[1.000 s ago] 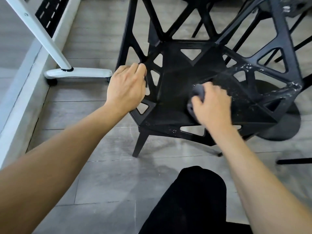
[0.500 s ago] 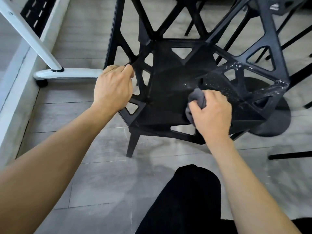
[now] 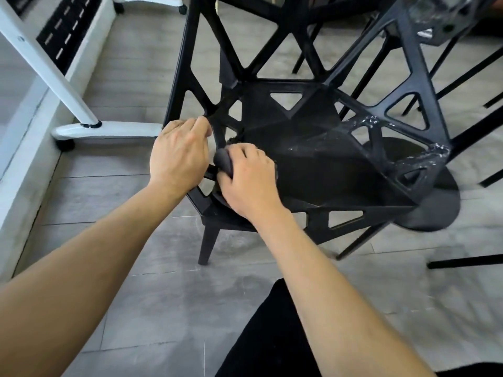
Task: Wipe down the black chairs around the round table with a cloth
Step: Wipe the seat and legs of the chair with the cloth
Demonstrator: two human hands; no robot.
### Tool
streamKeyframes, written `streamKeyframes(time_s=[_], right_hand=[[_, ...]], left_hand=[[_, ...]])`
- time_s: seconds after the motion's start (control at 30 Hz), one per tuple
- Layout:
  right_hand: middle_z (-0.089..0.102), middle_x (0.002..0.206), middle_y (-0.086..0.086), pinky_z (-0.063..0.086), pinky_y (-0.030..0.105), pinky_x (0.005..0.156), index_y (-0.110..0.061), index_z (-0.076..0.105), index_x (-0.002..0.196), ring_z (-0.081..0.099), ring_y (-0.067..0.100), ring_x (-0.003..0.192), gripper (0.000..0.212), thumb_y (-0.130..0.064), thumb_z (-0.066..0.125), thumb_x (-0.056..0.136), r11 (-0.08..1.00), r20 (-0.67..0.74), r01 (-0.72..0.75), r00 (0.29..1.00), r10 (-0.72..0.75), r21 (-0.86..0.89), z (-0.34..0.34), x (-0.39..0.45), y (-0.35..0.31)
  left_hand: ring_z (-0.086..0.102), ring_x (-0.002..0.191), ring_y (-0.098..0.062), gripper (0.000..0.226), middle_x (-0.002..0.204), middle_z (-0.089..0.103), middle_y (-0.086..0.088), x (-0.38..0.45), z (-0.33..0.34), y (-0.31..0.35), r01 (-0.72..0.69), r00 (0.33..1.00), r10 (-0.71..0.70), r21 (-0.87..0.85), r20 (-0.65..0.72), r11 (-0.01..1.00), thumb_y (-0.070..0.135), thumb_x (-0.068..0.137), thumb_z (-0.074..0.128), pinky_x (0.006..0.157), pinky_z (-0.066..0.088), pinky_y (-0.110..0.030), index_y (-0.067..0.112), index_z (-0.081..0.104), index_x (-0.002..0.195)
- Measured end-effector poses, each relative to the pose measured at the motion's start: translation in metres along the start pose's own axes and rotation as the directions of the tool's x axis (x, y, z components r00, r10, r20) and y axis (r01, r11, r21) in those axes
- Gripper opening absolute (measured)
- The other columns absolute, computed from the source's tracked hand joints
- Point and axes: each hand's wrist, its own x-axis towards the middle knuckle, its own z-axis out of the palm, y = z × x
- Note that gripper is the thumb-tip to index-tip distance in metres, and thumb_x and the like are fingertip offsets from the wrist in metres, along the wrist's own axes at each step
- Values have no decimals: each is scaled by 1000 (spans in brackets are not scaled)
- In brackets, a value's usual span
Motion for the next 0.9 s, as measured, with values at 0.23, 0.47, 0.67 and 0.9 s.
streamKeyframes(time_s=[0.23, 0.47, 0.67, 0.9], right_hand=[[39, 158, 11, 21, 48, 121, -13, 49, 143, 30, 30, 148, 52, -43, 46, 100, 924, -58, -244, 970, 238, -293, -27, 39, 118], [52, 135, 23, 40, 52, 103, -4, 55, 132, 48, 45, 125, 44, -33, 50, 100, 895, -64, -373, 927, 369, -244, -42, 65, 139], [53, 133, 13, 36, 47, 103, -15, 56, 132, 48, 36, 124, 39, -34, 49, 99, 990, 100, -132, 987, 127, 40, 2, 34, 11], [59, 127, 2, 40, 41, 98, -20, 60, 123, 53, 25, 117, 45, -45, 47, 87, 994, -78, 84, 993, -89, -64, 1, -31, -3]], left_hand=[[58, 105, -36, 23, 96, 64, -13, -2, -6, -5, -53, 998, 53, -3, -20, 999, 1, 90, 39, 108, 37, -39, 6, 60, 100], [59, 100, -29, 28, 95, 61, -7, 0, -1, -2, -5, 992, 2, -21, -128, 1000, -4, 86, 36, 123, 19, -45, 8, 59, 98], [53, 83, -28, 27, 86, 56, -7, 1, -1, 0, 29, 991, -34, -43, -128, 999, -9, 82, 37, 124, 20, -46, 6, 56, 95], [56, 91, -30, 24, 90, 58, -8, 2, -2, -1, 16, 995, -13, 35, -103, 999, -2, 85, 38, 125, 17, -41, 8, 56, 97]])
